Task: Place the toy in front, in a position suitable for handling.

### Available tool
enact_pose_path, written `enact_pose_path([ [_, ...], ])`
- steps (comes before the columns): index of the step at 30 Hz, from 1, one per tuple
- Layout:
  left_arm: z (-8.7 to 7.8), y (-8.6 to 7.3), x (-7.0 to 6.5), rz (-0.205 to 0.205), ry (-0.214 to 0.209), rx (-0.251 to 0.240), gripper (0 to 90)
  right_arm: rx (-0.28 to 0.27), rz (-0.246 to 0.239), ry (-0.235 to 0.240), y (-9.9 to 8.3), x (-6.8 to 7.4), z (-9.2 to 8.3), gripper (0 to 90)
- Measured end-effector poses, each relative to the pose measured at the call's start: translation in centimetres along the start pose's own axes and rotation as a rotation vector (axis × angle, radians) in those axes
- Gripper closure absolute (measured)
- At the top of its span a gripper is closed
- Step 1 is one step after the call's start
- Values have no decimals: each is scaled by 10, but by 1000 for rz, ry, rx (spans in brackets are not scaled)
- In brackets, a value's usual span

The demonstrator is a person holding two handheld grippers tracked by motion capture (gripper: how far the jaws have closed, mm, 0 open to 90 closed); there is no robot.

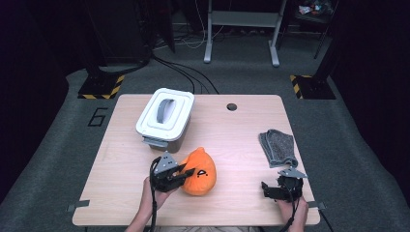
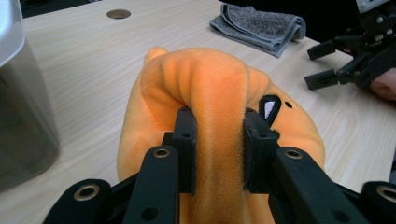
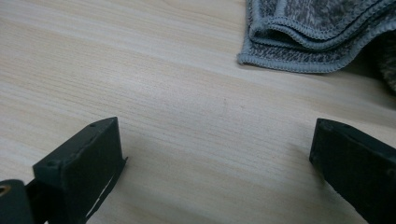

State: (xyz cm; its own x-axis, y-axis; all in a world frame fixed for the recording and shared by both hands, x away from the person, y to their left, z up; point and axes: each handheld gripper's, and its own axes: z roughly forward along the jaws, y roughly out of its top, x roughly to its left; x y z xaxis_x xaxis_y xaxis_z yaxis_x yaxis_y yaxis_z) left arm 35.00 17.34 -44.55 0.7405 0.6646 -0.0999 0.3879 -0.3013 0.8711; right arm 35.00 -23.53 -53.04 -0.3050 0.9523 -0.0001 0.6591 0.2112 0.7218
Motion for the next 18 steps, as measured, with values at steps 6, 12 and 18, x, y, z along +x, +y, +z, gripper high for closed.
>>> enact_pose_path([
  [6,13,8,0,-17,0,-15,710,0,1,0,0,0,0,16],
  [12,26,13,-1,-53,12,-19,705,0,0,0,0,0,0,16],
  [18,35,11,1,-75,19,10,699,0,0,0,0,0,0,16],
])
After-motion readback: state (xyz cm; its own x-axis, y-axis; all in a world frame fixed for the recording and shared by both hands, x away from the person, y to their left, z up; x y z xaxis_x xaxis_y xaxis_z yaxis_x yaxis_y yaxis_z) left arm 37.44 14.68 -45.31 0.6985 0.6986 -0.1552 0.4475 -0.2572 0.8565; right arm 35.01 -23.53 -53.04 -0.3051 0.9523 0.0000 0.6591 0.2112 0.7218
